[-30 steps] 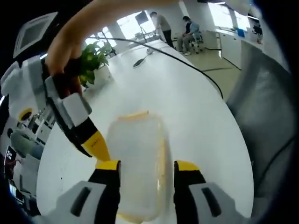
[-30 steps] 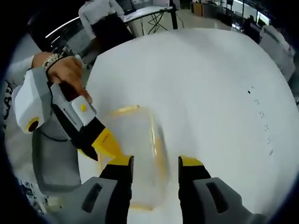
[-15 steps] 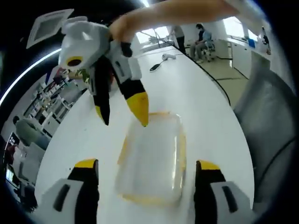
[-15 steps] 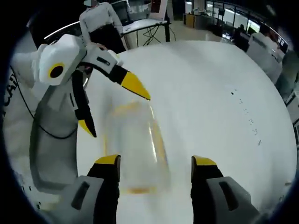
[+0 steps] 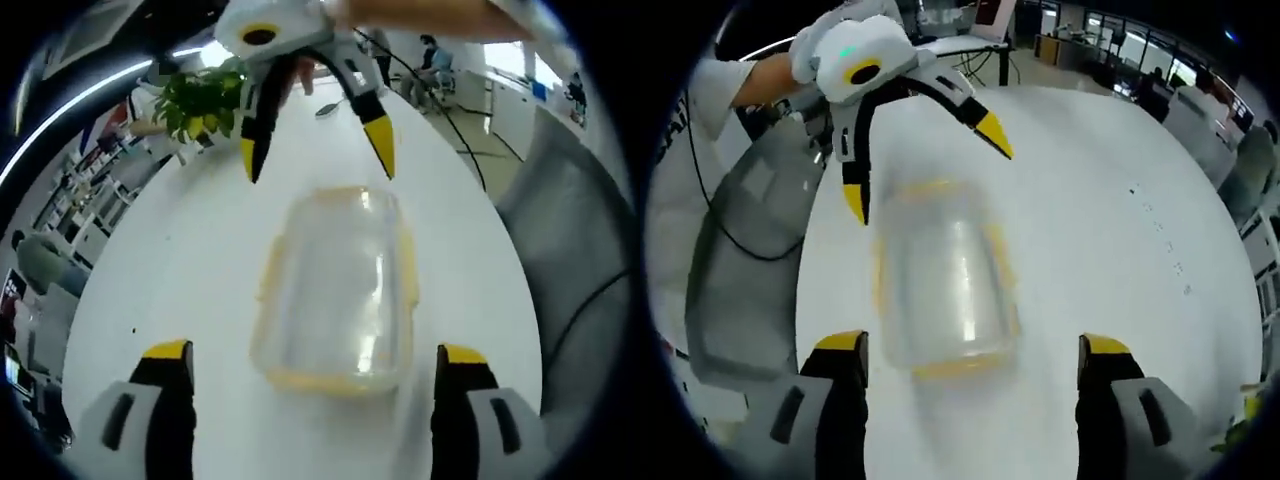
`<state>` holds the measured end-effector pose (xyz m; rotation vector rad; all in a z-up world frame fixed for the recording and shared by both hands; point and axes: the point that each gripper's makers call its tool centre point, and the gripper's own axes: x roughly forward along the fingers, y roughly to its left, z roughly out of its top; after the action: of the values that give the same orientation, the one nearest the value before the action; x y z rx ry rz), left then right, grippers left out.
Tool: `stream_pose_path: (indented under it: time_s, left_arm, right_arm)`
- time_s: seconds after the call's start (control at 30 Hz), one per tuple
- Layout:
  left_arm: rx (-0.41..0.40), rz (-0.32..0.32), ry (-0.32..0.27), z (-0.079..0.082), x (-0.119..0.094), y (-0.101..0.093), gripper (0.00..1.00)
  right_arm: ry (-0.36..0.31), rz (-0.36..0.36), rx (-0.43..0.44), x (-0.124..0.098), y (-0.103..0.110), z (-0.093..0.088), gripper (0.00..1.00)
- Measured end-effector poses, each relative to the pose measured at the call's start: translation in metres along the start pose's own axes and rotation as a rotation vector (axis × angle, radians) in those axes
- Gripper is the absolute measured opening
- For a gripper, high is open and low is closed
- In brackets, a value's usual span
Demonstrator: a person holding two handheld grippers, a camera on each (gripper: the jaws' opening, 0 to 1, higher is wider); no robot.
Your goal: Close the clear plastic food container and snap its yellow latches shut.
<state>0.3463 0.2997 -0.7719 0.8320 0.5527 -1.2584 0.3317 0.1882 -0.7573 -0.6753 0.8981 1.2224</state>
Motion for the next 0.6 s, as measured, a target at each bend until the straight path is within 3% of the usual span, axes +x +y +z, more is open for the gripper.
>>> stream_pose_path:
  time_s: [0.1, 0.27, 0.6]
  left_arm:
    - [0.011, -0.015, 0.045, -0.009, 0.006, -0.001, 0.99]
    - [-0.005, -0.046, 0.065, -0.015, 0.015, -0.006, 0.98]
    - [-0.004, -0.058, 0.078, -0.019, 0.021, -0.007, 0.91]
  right_arm:
    - [0.019, 0.006, -0.028, 0.009, 0.007, -0.007, 0.97]
    - [0.048, 0.009, -0.036, 0.026, 0.011, -0.018, 0.98]
    - [0.053, 0.007, -0.027, 0.034, 0.008, -0.017, 0.89]
